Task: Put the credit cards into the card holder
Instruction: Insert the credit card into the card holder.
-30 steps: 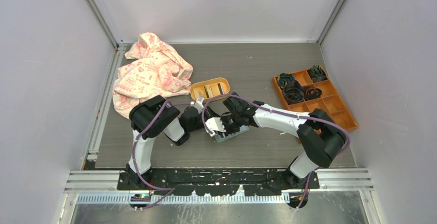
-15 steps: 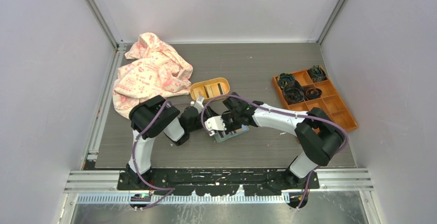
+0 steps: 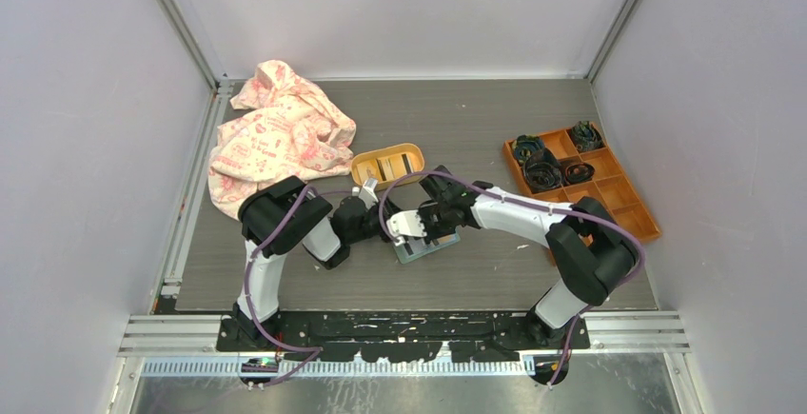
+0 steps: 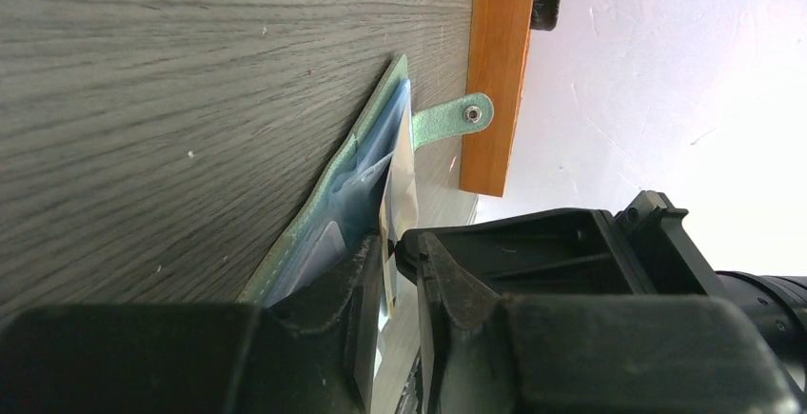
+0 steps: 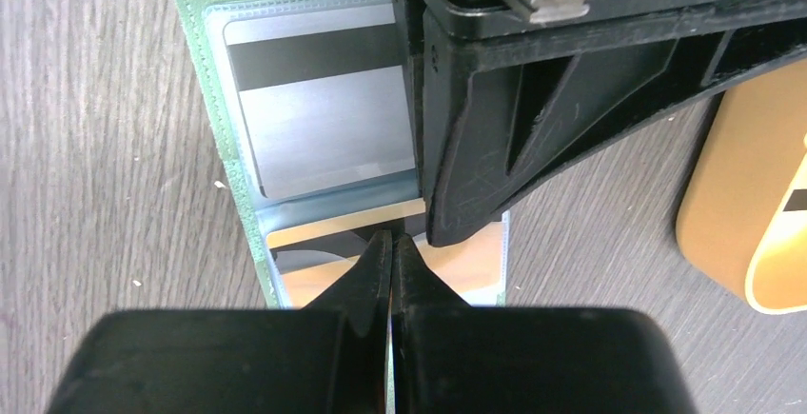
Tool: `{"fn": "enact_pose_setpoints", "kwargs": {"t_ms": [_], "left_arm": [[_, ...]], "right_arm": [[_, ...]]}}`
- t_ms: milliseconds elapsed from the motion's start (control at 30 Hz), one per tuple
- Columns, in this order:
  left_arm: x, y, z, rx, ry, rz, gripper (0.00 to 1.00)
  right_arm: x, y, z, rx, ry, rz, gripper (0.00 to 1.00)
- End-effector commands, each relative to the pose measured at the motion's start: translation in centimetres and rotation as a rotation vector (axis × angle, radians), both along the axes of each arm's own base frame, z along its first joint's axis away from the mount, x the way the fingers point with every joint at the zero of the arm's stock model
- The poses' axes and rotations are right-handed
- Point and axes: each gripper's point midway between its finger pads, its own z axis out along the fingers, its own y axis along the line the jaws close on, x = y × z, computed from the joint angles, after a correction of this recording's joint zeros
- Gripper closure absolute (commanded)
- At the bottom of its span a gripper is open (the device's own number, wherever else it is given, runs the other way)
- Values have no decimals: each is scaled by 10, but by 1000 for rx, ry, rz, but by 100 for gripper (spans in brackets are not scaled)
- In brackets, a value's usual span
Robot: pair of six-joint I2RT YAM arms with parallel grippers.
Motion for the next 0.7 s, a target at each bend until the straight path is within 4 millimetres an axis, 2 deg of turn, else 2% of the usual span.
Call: {"fn": "enact_pose_setpoints", "kwargs": {"t_ms": [0,100,300,367,500,567,667], "left_arm": [[0,5,-10,49,2,-1,78],[1,6,-5,64,-18,-3,77],[0,16,5,151,-58,-1,76],[1,20,8,185,-73,1,75],[-1,31,13,278,-115,-1,75],[0,37,27,314,-167,-2,75],[-2,50,46,391,-261,-8,75]], "right_arm": [[4,7,24,70,23,-17,99],[-5,10,42,147,106,-48,95],[-16,9,69,289,250,-89,77],[-17,10,79,349,319,-130,74],[-9,11,97,467,472,-292,73],[4,14,109,551,587,-456,72],[13,13,119,604,768,-621,70]]}}
